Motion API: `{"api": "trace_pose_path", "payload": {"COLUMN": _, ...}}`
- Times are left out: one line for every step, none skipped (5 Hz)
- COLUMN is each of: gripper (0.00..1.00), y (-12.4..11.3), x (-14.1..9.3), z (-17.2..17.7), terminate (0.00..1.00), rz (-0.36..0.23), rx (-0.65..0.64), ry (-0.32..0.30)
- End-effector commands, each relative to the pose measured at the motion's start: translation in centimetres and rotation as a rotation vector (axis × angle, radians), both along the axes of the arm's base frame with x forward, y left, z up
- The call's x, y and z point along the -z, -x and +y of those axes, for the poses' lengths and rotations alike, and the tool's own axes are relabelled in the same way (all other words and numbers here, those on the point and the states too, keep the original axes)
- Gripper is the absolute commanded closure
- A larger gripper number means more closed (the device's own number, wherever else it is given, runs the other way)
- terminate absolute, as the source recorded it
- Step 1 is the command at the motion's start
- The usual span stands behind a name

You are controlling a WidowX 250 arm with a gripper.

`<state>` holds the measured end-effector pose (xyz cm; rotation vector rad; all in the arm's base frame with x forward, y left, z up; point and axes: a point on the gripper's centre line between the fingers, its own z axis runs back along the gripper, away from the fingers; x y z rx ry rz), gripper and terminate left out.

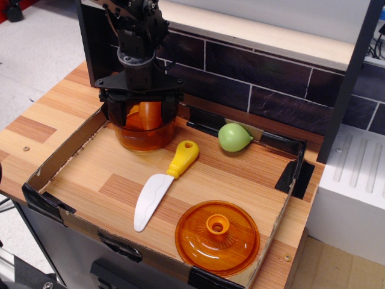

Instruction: Take carrot out of pot

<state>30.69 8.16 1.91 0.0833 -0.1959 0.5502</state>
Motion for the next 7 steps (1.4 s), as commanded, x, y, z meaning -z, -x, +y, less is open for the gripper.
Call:
{"api": "trace_pose_path", "payload": {"gripper": 0.0, "y": 0.1, "x": 0.1, "z": 0.1, "terminate": 0.0, "rz": -0.016, "rx": -0.01, "ry": -0.002}}
{"api": "trace_pose_path", "payload": {"gripper": 0.0, "y": -0.1, "x": 0.5, "z": 0.2, "terminate": 0.0, "rz": -0.013, "rx": -0.016, "ry": 0.002}}
{"api": "trace_pose_path", "payload": {"gripper": 0.0, "y": -0.2, "x": 0.7, "z": 0.3, "terminate": 0.0, "rz": -0.014, "rx": -0.02, "ry": -0.002}}
{"api": "trace_pose_path", "payload": {"gripper": 1.0, "y": -0.3, "x": 0.0, "z": 0.3, "terminate": 0.0, "rz": -0.032, "rx": -0.033, "ry": 0.014}}
{"api": "trace_pose_path", "payload": {"gripper": 1.0, "y": -0.5, "x": -1.5, "z": 0.4, "terminate": 0.0, "rz": -0.051, "rx": -0.062, "ry": 0.034}}
{"api": "trace_pose_path", "payload": {"gripper": 1.0, "y": -0.3, "x": -4.2, "z": 0.7, "terminate": 0.0, "rz": -0.1, "rx": -0.076, "ry": 0.048}}
{"api": "trace_pose_path", "payload": {"gripper": 1.0, "y": 1.0, "x": -7.9, "z": 0.8, "terminate": 0.0, "rz": -0.227, "rx": -0.081, "ry": 0.058}}
